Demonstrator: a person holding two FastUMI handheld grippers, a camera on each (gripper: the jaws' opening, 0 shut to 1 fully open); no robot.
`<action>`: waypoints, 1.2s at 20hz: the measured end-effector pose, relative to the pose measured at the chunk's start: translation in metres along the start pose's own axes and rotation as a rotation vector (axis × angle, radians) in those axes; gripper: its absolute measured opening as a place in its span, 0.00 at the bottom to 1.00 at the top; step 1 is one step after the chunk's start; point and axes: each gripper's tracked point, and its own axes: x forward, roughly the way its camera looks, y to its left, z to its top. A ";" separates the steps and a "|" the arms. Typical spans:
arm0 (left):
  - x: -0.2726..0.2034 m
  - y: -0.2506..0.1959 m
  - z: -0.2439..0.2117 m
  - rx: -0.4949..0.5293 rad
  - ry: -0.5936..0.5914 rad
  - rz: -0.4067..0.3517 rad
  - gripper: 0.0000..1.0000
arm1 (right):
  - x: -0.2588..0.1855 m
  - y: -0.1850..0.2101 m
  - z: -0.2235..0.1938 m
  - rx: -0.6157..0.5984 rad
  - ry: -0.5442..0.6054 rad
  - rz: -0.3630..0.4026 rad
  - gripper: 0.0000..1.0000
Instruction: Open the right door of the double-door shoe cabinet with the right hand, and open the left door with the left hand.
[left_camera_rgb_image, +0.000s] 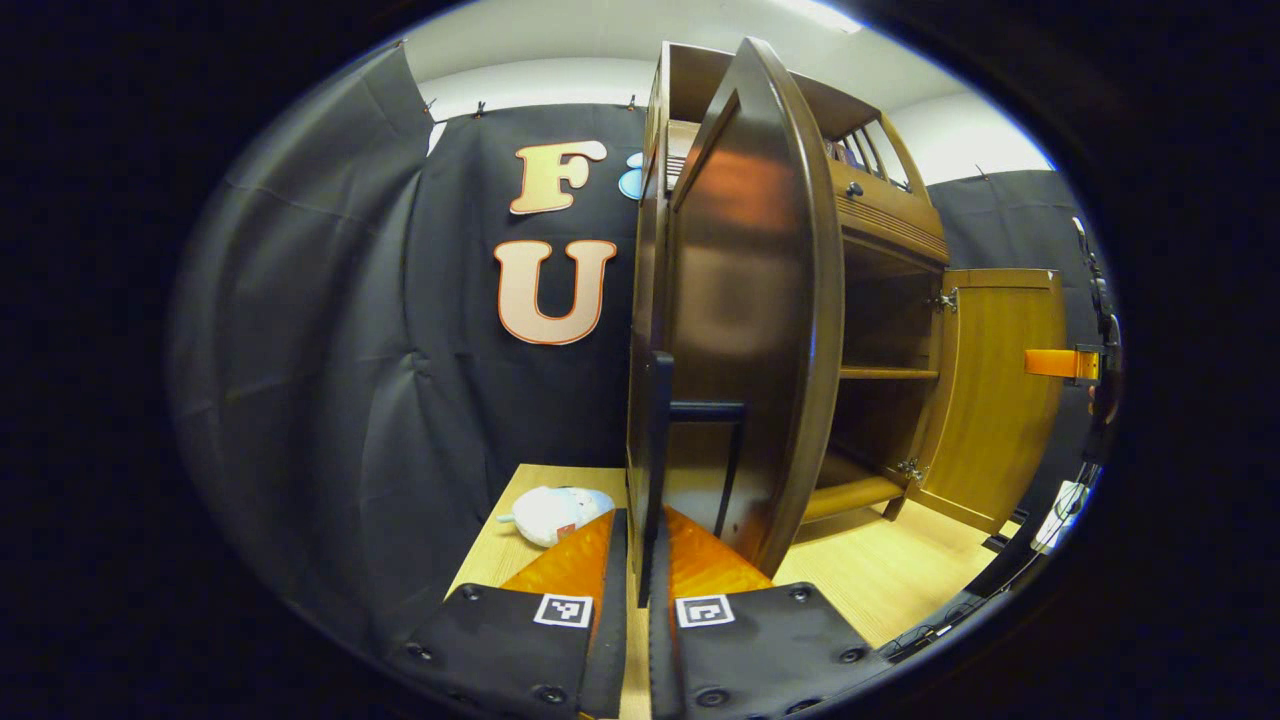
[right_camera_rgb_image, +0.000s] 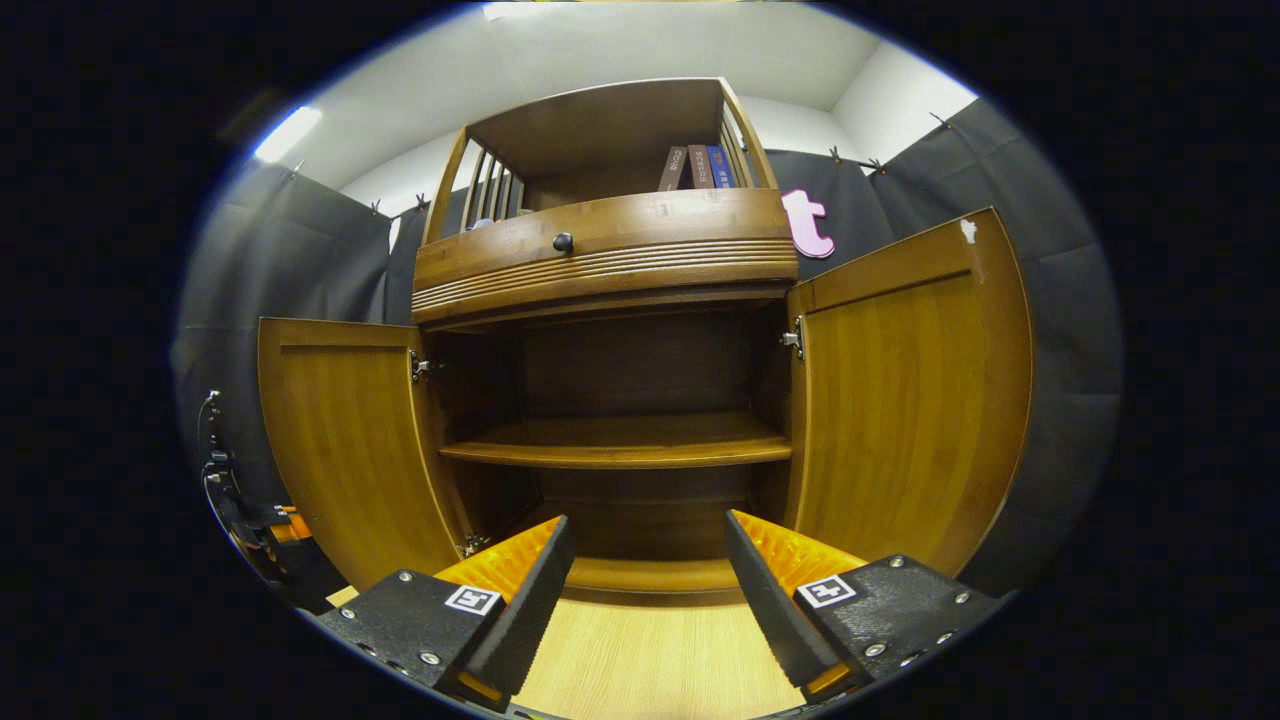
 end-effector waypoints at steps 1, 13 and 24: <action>0.000 0.005 -0.002 0.008 0.009 0.003 0.23 | 0.000 0.003 -0.001 -0.001 0.001 0.004 0.92; -0.066 0.044 0.016 -0.058 -0.029 0.192 0.71 | -0.001 0.005 0.004 0.013 -0.007 0.005 0.86; -0.114 -0.015 0.088 -0.034 -0.062 0.253 0.93 | -0.018 -0.014 0.021 -0.039 0.006 -0.073 0.92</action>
